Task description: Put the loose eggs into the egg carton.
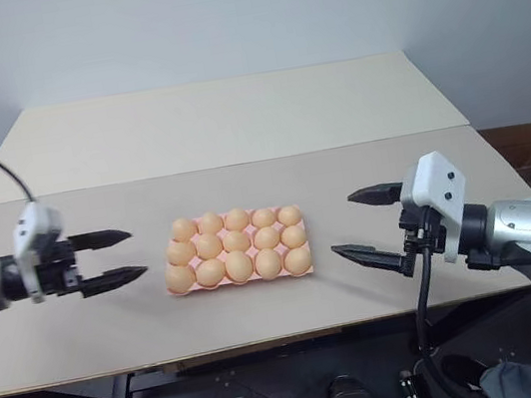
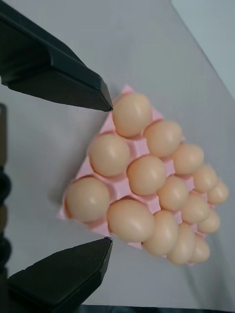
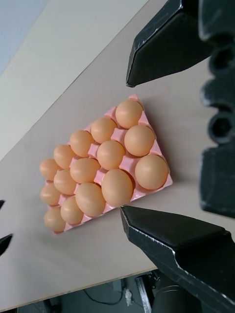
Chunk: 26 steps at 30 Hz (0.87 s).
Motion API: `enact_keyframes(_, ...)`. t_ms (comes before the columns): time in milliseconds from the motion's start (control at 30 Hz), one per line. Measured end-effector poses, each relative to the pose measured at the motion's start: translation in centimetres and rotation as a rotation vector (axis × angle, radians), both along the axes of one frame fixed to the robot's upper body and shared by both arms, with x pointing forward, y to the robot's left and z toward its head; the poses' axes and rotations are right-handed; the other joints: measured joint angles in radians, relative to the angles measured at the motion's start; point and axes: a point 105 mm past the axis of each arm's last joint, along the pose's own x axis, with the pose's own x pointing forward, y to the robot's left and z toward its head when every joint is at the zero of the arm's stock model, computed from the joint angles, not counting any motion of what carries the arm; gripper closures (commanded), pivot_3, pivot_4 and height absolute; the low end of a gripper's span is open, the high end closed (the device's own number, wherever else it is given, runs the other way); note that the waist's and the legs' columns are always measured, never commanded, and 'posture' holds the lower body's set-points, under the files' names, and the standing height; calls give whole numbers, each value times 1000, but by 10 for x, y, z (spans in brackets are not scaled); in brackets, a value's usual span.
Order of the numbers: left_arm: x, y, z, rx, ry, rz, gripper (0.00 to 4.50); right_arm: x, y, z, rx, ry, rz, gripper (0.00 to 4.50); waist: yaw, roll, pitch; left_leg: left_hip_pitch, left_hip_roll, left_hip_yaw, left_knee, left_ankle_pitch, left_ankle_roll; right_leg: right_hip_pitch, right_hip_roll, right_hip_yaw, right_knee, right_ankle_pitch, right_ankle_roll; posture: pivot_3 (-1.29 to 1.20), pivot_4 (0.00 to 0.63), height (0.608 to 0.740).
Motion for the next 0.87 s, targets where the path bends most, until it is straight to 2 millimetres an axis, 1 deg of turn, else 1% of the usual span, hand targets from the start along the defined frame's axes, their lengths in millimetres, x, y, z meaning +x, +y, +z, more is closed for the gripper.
enact_keyframes(100,-20,24,2,2,-21,44,23,3,-4,-1,1,9,10,0,-4,0,0,0,0,0,0,0,0,0,0,0,0,0,-1,0,150,740)
enact_keyframes(200,-38,43,4,-10,-25,100,23,8,-9,-3,-7,16,17,0,-4,0,0,0,1,0,0,0,0,0,0,-1,0,-3,-3,0,150,740)
enact_keyframes(300,-61,51,4,-18,-6,115,23,13,-14,-5,-14,24,16,0,-3,1,0,1,1,1,0,0,0,0,-1,-1,0,-4,-5,0,150,740)
enact_keyframes(367,-77,51,2,-34,3,117,23,16,-16,-9,-20,39,9,0,-2,1,0,0,1,1,0,0,0,0,-1,0,0,-5,-6,0,150,740)
enact_keyframes(467,-88,49,0,-51,9,140,23,18,-15,-9,-24,40,14,0,3,1,0,1,1,1,0,0,0,0,-1,0,1,-5,-6,0,150,740)
enact_keyframes(633,-88,41,6,-68,-27,164,23,20,-11,-2,-21,9,12,0,12,1,0,2,1,1,0,0,0,0,-1,0,1,-7,-6,0,150,740)
enact_keyframes(767,-92,33,2,-94,-31,183,23,22,-4,-3,-4,4,17,0,9,1,0,1,1,2,0,-1,-1,0,0,0,1,-4,-7,0,150,740)
enact_keyframes(867,-94,29,6,-100,-44,199,23,24,0,-2,8,2,16,0,7,1,0,1,1,2,0,-1,-1,0,0,0,1,-4,-7,0,150,740)
